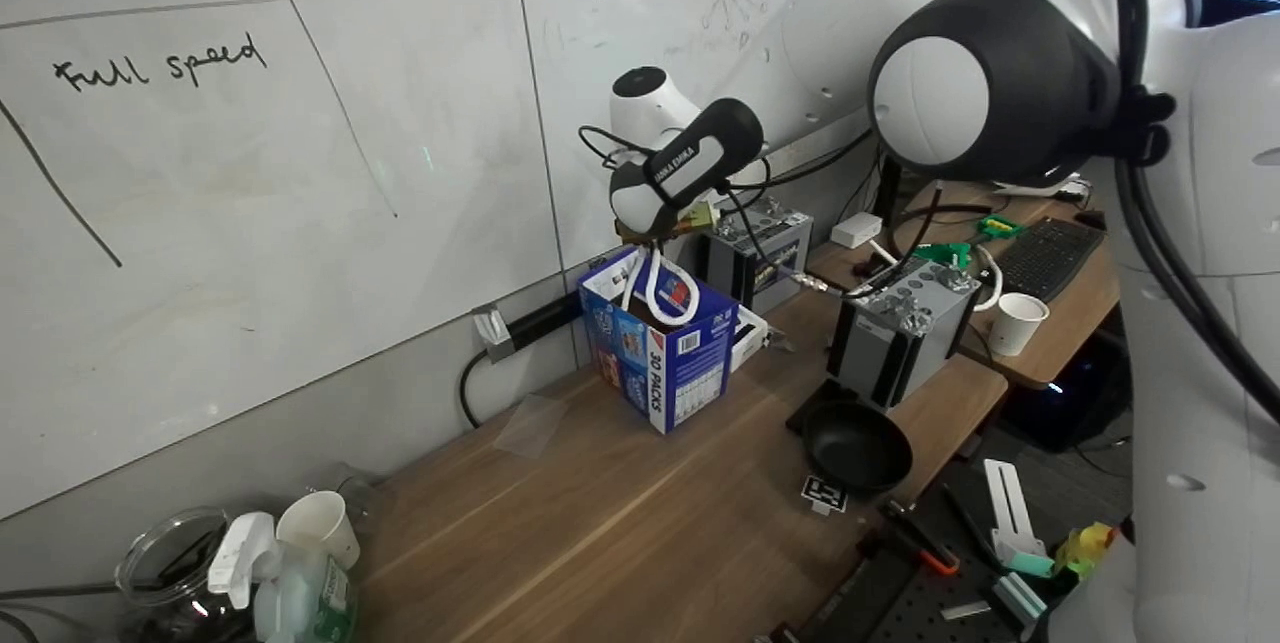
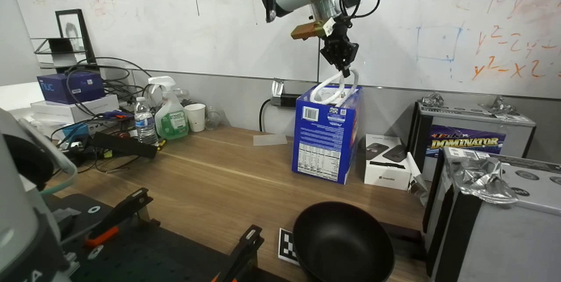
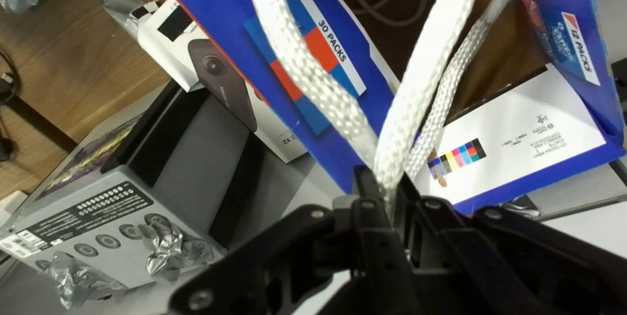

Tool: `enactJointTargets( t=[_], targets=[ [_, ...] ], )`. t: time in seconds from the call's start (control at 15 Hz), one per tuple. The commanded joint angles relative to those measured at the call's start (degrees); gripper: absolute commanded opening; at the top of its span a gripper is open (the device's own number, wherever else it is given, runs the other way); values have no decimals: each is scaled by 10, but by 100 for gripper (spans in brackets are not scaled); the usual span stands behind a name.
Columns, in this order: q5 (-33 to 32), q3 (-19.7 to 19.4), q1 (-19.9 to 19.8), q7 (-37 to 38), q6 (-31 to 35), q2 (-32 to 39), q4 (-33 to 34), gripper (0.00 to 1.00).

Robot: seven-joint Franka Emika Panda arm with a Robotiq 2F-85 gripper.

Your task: Put the white ropes inside the blue box

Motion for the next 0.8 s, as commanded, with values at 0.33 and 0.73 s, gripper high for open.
enactJointTargets(
  t=[0.33,0.73],
  targets=[
    [135,30,-25,-167,23,21,-1,11],
    [186,51,-36,-265,-19,3,-22,53]
  ],
)
